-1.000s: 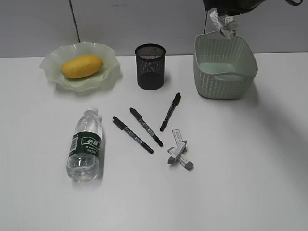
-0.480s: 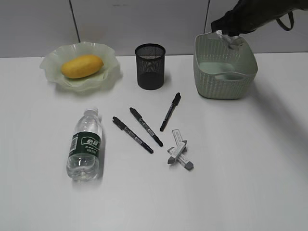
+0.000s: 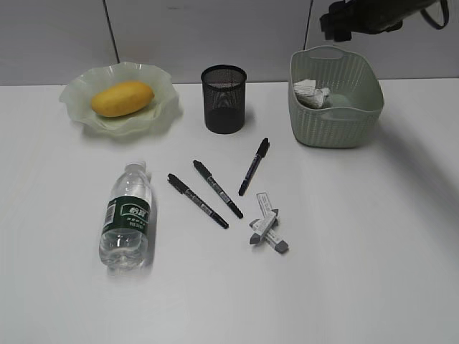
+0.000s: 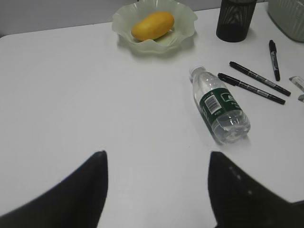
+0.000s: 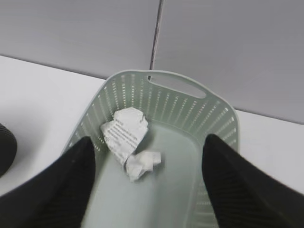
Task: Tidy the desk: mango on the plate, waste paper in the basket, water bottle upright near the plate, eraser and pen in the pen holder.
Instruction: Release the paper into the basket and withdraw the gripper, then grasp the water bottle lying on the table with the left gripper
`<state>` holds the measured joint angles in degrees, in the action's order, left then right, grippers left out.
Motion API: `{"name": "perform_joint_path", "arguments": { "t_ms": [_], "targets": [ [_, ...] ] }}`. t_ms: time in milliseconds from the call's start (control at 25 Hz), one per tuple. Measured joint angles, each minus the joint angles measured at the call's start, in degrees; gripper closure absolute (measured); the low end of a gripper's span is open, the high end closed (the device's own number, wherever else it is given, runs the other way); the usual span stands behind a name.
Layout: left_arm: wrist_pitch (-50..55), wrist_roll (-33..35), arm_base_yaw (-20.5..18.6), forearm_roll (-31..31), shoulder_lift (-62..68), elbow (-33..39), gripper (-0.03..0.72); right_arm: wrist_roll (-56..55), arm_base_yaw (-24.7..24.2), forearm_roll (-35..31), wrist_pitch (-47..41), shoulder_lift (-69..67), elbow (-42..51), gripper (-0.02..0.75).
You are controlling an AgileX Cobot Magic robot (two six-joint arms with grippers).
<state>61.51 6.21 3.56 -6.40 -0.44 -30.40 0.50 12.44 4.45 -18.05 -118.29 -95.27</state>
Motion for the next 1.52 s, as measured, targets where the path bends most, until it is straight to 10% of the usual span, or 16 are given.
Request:
{"name": "perform_joint_path", "arguments": {
  "t_ms": [840,1520],
  "targets": [
    [0.0,0.0,0.0,-0.1,6.9,0.0,0.118,9.1,0.0,-4.4,-49.9,24.7,-0.4,0.174],
    [1.1,-1.5,4.7,-0.2,20.5,-7.8,0.129,11.7,0.0,-7.6,-45.9,62.9,36.9,0.175]
  ]
}}
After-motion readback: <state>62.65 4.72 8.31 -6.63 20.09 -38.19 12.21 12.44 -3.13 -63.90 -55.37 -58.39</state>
